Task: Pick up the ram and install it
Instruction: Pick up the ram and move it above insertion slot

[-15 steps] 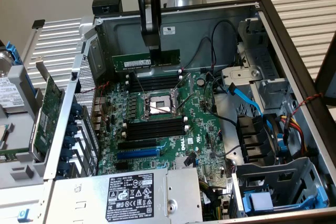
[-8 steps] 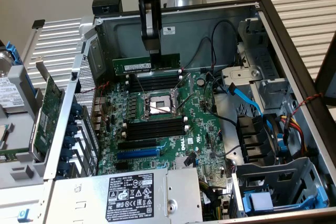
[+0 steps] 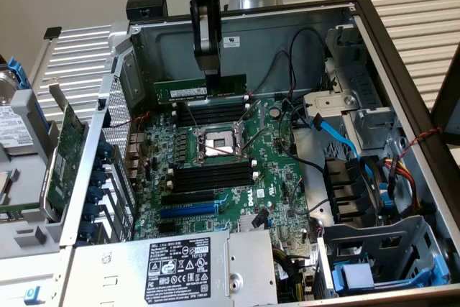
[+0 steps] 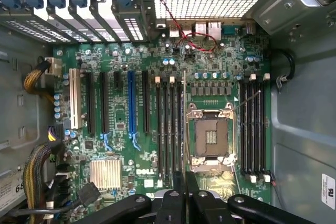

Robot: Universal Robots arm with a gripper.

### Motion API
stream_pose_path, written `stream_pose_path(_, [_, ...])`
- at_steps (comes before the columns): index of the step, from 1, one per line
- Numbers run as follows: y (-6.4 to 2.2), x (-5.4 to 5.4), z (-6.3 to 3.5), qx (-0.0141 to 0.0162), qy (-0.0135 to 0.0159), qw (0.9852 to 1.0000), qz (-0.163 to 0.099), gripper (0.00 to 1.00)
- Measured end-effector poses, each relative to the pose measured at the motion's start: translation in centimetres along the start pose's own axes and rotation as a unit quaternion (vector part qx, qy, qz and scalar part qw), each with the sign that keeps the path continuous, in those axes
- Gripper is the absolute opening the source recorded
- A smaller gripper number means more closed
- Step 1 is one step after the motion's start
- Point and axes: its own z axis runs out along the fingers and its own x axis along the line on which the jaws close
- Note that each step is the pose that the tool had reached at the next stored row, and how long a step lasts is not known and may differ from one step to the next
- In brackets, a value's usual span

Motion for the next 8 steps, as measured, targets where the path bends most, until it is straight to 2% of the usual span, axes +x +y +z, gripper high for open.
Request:
stream_pose_path(4, [-0.01, 0.02, 0.68, -0.0005, 0.0000, 1.0000, 0.000, 0.13])
stream_pose_path(8, [-0.09, 0.50, 0.91, -0.0059, 0.0005, 1.0000, 0.000, 0.13])
